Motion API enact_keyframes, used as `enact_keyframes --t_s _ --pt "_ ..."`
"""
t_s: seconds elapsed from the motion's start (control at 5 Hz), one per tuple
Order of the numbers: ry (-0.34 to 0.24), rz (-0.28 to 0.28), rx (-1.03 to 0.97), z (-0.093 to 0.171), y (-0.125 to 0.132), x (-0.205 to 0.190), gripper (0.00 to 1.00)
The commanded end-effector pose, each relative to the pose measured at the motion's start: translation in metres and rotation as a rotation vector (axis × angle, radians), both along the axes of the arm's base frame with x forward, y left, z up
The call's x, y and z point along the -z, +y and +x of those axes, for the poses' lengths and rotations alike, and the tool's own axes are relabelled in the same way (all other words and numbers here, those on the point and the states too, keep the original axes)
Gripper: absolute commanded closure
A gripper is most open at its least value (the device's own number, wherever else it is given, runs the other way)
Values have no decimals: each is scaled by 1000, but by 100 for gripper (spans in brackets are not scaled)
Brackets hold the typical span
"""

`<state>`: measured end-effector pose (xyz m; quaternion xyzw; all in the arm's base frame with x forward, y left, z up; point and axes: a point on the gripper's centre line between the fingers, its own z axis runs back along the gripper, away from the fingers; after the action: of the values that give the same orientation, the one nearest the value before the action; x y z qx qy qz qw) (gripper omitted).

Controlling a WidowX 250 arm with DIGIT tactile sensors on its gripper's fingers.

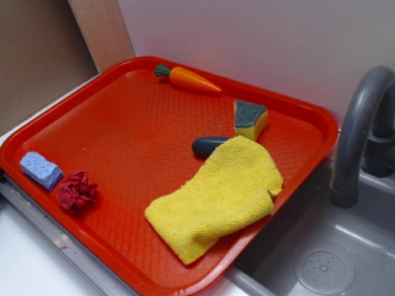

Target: Grab the plastic pickle.

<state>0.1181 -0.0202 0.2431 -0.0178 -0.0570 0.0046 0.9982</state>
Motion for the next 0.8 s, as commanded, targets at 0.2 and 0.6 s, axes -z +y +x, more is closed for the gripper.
enact_keyframes --t_s 0.2,0.6 --pt "-111 7 159 23 -9 -3 0" --pt "-538 -79 627 46 -64 -9 0"
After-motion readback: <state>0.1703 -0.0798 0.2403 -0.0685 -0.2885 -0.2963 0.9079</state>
